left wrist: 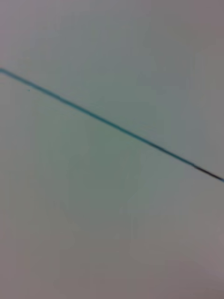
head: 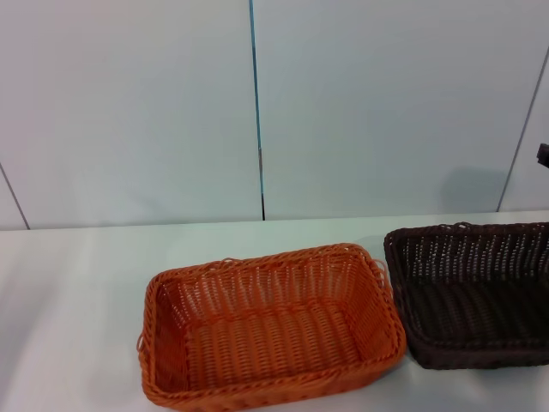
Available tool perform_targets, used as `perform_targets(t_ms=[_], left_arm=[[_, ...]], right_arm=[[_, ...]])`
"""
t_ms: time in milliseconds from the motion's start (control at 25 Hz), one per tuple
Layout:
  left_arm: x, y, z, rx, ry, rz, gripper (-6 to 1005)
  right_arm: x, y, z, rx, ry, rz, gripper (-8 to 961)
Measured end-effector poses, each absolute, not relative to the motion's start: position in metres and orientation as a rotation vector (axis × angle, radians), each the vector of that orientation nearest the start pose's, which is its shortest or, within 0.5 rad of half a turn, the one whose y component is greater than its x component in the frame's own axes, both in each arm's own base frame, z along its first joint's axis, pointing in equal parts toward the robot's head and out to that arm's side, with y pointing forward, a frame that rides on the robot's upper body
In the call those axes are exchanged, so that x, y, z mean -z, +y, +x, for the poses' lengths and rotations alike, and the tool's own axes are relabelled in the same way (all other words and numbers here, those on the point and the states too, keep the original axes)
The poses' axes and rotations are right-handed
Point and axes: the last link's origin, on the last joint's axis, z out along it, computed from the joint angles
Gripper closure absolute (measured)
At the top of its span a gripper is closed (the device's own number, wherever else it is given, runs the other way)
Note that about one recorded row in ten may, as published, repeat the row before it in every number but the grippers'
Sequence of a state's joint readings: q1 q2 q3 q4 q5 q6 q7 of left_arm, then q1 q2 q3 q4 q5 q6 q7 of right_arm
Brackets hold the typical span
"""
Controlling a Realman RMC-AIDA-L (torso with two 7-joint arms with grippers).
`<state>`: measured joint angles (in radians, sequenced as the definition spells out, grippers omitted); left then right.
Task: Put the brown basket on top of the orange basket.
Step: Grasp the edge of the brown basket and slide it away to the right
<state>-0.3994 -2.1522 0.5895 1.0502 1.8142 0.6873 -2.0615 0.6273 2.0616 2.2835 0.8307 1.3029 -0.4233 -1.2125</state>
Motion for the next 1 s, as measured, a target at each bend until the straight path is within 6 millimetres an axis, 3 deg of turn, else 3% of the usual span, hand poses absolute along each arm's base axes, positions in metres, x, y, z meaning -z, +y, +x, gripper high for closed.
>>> perform_targets(t_ms=[200, 400, 680, 1000], left_arm=[[-0.152, 0.38, -0.344, 0.948, -1.15, -1.35, 115], [-0.154, 0.373, -0.347, 1.079, -1.143, -1.434, 115], [-0.15, 0.367, -0.351, 1.003, -1.098, -1.51, 116], [-0.145, 0.361, -0.361, 0.962, -1.116, -1.49, 116]], right_arm=[[-0.105, 0.467, 0.267, -2.079, 2.592, 1.519, 345], [-0.102, 0.466, 0.264, -2.027, 2.643, 1.532, 345], [-0.109, 0.463, 0.261, -1.951, 2.695, 1.602, 344], [-0.129, 0.459, 0.258, -1.905, 2.591, 1.614, 340]])
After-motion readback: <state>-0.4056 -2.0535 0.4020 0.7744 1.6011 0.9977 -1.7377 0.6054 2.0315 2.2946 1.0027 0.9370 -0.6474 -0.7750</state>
